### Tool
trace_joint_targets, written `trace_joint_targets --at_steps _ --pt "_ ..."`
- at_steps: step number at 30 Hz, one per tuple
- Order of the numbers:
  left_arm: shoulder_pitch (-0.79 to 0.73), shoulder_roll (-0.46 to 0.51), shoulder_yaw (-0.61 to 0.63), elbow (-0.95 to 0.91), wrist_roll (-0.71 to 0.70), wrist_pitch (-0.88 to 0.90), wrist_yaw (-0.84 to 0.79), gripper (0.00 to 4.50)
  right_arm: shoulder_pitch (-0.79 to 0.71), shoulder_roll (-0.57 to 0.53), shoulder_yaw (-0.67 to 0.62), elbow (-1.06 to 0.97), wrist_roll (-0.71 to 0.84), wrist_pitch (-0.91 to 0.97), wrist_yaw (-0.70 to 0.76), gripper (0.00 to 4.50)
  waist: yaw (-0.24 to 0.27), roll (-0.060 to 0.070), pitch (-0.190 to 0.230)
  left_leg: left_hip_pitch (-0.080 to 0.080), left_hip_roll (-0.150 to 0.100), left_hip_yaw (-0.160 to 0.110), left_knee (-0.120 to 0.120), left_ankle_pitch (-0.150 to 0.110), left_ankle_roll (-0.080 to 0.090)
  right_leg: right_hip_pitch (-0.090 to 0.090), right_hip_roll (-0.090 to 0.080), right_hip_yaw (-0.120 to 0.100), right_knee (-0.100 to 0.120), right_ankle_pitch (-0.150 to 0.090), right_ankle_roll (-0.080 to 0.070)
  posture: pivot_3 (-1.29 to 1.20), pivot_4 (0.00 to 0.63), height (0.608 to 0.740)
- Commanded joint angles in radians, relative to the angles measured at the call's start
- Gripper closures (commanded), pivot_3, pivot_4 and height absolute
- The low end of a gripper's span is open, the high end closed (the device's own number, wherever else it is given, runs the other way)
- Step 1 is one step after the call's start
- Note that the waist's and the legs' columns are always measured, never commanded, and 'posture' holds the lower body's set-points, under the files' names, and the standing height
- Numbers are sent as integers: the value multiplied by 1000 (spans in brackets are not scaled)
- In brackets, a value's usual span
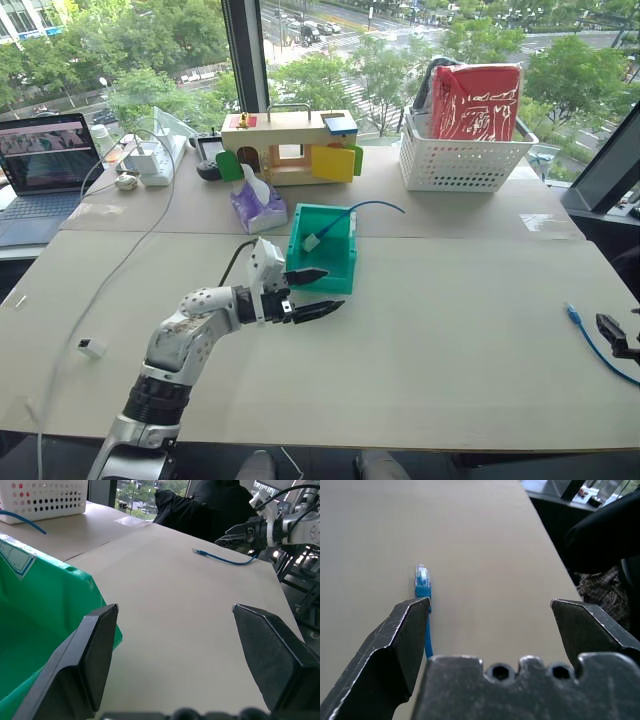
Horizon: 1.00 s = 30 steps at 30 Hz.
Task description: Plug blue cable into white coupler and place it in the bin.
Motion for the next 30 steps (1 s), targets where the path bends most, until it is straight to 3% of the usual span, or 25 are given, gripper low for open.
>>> trace_joint_targets --at_steps 1,10,13,17,24,27,30 --pt "22 5 19 -31 17 -54 6 587 -78 -49 24 106 -11 -93 83 34 0 0 0 0 0 0 0 0 0 0 0 0 0 0 0 0 150 740" --pt "41 18 22 -16 71 -124 26 587 -307 -110 181 395 -84 -168 238 34 -11 1 0 0 -1 1 1 0 0 1 0 1 -1 1 1 0 150 740" --pt "49 20 18 -23 87 -144 31 587 -379 -113 225 524 -126 -182 218 722 -12 1 0 0 -1 0 0 0 0 1 0 1 -1 2 0 0 150 740" --pt "52 25 27 -24 86 -146 34 587 -437 -110 242 620 -133 -205 225 2120 -11 0 1 0 -1 0 1 0 0 1 -1 1 -1 4 -3 0 150 740" --pt "58 30 33 -25 83 -144 30 587 -453 -106 253 617 -117 -233 300 4400 -15 0 1 0 -1 0 1 0 0 2 -1 1 -1 2 0 0 150 740" --pt "57 50 47 -24 62 -122 8 587 -427 -113 254 481 -88 -243 383 4396 -19 0 1 0 -1 0 1 0 0 2 -1 1 -1 1 0 0 150 740" --pt "54 79 60 -16 47 -111 -19 587 -353 -104 275 164 -24 -195 488 4396 -27 1 1 1 -1 0 0 0 0 1 -1 1 -1 1 2 0 150 740"
